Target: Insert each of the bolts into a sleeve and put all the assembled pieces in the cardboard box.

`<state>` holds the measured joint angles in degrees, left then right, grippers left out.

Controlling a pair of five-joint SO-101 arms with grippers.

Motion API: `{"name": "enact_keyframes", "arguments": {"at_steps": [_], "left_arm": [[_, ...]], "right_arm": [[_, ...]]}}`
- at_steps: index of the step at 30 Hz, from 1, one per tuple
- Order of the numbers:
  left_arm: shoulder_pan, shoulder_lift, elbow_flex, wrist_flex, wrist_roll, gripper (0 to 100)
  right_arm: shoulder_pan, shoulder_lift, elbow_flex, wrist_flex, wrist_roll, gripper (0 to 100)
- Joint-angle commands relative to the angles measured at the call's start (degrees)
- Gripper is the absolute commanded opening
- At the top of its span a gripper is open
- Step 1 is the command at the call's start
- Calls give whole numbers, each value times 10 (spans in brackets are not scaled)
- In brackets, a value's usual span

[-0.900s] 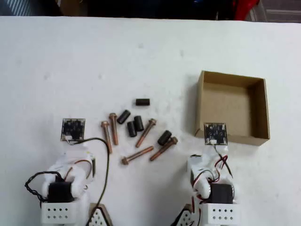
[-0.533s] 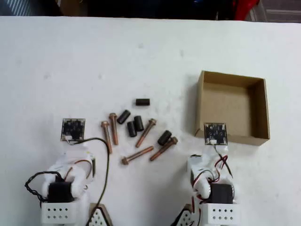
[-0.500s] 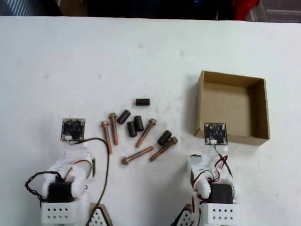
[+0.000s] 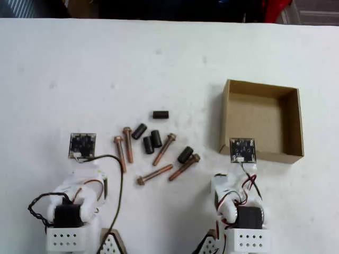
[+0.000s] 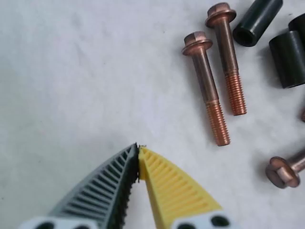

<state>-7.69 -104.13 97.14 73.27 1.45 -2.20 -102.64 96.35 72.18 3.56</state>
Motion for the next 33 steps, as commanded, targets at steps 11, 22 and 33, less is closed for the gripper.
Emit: {"name": "enact_keyframes", "arguments": {"at_steps": [11, 22, 33], "left_arm": [[4, -5, -2, 3, 5, 24], [4, -5, -2, 3, 5, 24], [4, -5, -2, 3, 5, 24]], "right_arm": [[0, -4, 4, 3, -4, 17], [-1, -4, 4, 1, -8, 17], [3, -5, 4, -146, 10, 18]]}}
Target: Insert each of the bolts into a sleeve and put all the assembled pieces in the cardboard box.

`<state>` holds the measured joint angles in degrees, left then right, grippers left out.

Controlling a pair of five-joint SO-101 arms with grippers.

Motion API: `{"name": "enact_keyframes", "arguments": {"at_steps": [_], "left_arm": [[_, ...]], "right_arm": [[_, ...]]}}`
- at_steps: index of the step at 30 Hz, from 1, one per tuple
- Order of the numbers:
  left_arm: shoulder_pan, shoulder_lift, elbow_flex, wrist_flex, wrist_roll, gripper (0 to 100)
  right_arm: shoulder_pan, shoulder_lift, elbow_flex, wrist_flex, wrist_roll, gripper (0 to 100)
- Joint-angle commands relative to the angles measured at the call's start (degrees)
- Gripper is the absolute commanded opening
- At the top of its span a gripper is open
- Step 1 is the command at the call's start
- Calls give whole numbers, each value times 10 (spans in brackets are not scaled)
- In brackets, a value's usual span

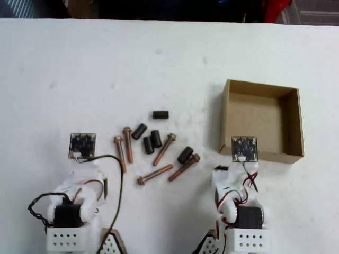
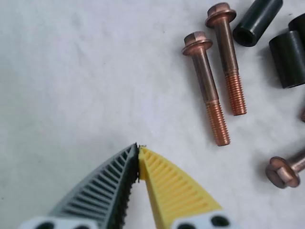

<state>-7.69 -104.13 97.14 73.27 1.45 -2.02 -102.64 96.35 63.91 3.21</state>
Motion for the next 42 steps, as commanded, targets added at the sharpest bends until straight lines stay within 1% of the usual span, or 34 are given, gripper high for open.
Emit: {"name": "enact_keyframes", "arguments": {"at_steps": [1, 4, 5, 7, 10, 13, 19, 23, 26, 31, 39, 42], "left_arm": [[4, -5, -2, 3, 5, 24], [4, -5, -2, 3, 5, 24], [4, -5, -2, 3, 5, 24], [4, -5, -2, 3, 5, 24], [4, -5, -2, 3, 5, 24], [4, -5, -2, 3, 5, 24], [4, -5, -2, 3, 5, 24], [4, -5, -2, 3, 5, 24], [4, -5, -2, 3, 5, 24], [4, -5, -2, 3, 5, 24], [4, -5, -2, 3, 5, 24], [4, -5, -2, 3, 5, 24]], "right_arm": [[3, -5, 3, -87, 44, 18], [1, -5, 2, -145, 178, 18], [0, -5, 2, -160, 211, 18], [0, -5, 1, -186, 236, 17], [4, -5, 0, -205, 228, 18], [3, -5, -29, -191, 229, 18], [4, 0, -163, -80, 231, 18], [4, 30, -258, -32, 229, 18], [0, 109, -332, -7, 228, 18], [0, 291, -460, 29, 227, 18], [-2, 545, -611, 72, 225, 18], [-29, 625, -662, 89, 180, 18]]}}
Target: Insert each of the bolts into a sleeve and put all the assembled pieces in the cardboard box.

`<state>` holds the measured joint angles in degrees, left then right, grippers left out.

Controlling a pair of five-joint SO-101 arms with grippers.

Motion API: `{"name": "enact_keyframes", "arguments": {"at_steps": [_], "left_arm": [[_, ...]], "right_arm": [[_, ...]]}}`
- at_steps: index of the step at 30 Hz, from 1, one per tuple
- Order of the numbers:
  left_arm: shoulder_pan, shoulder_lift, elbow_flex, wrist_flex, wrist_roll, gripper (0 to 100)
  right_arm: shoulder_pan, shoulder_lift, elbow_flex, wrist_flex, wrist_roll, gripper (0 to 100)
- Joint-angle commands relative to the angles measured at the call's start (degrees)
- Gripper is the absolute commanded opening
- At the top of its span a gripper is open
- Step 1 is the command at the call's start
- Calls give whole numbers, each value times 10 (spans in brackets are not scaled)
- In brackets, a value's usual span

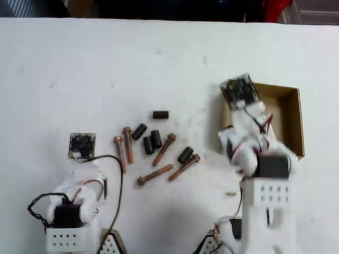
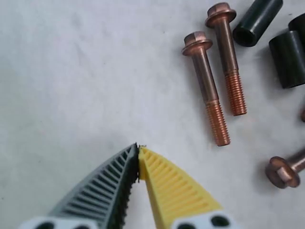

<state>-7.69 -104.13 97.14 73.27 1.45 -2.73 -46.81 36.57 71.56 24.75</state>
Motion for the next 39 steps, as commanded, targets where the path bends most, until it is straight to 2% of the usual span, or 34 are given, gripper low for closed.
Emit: {"name": "enact_keyframes", "arguments": {"at_steps": [1, 8, 14, 16, 21, 39], "left_arm": [[4, -5, -2, 3, 5, 24], [4, -5, -2, 3, 5, 24], [4, -5, -2, 3, 5, 24], [4, -5, -2, 3, 5, 24], [4, -5, -2, 3, 5, 24], [4, -5, -2, 3, 5, 24]], "right_arm": [[-37, 89, -80, 15, -52, 18], [-176, 217, -144, 15, -134, 22], [-278, 310, -149, 11, -192, 159], [-297, 342, -150, -7, -207, 158], [-324, 414, -156, -62, -242, 137], [-342, 640, -341, -62, -249, 135]]}}
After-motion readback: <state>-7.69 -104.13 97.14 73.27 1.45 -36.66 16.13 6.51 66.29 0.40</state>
